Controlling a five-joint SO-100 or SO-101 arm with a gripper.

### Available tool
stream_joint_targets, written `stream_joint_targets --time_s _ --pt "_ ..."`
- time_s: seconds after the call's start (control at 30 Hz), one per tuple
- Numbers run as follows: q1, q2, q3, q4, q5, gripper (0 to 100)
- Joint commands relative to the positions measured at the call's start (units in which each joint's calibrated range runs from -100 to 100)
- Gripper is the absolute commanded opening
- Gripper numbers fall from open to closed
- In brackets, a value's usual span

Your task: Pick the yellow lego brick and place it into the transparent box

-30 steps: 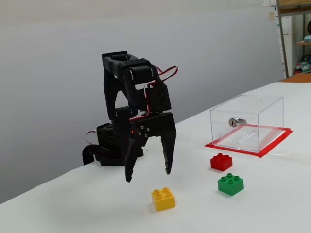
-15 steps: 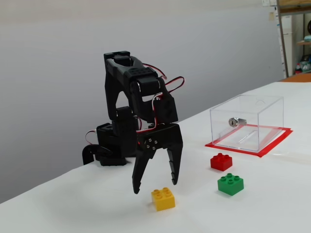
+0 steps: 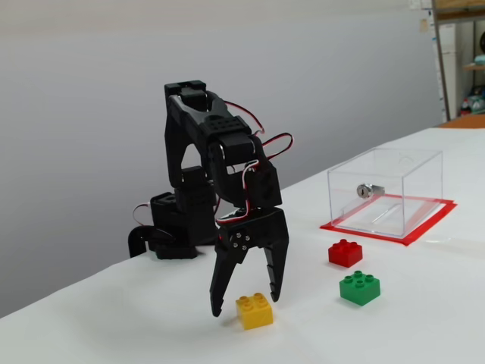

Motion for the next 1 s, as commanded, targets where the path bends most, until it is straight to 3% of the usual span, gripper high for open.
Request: stream_joint_targets --time_s 0.0,0.6,0.8,0.97 --pt "0.2 -0.1 -2.4 -0.4 0.2 35" --pt "0.2 -0.1 -2.4 -0.4 0.2 34" --pt "0.2 -0.1 -2.4 -0.4 0.2 18" --pt "-0.1 -0.2 -2.4 -0.4 0.2 16"
